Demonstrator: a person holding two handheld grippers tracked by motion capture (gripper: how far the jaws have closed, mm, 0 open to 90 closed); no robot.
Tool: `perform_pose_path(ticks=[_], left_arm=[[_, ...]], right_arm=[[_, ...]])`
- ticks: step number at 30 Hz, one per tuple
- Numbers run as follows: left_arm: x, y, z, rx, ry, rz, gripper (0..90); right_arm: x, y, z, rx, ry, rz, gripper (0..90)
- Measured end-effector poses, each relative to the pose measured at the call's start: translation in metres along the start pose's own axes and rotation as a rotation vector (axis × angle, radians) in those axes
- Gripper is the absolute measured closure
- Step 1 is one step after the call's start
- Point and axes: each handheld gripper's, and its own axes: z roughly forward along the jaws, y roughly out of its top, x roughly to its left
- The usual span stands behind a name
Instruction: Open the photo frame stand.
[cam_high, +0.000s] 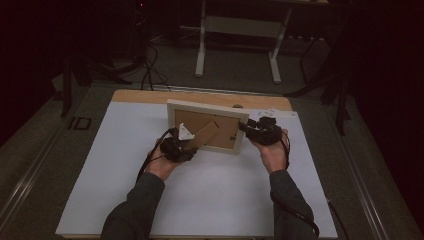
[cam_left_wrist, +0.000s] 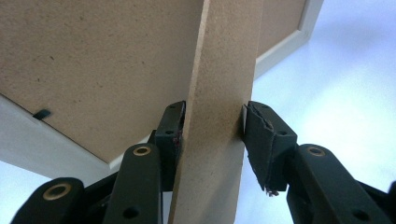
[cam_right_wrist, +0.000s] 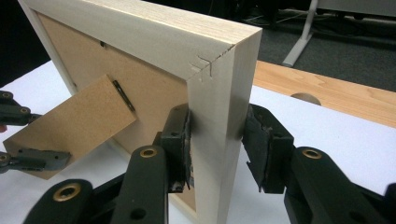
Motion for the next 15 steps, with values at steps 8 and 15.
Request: perform_pose_path(ticks=[8, 15], left_arm=[[-0.009, -0.003, -0.004, 0.006, 0.014, 0.009, 61.2], [-0.017, -0.007, -0.007, -0.002, 0.016, 0.027, 62.5]], right_arm=[[0.004, -0.004, -0.005, -0.001, 0.009, -0.009, 61.6], [0.007, -0.009, -0.010, -0.012, 0.021, -0.018, 61.2]])
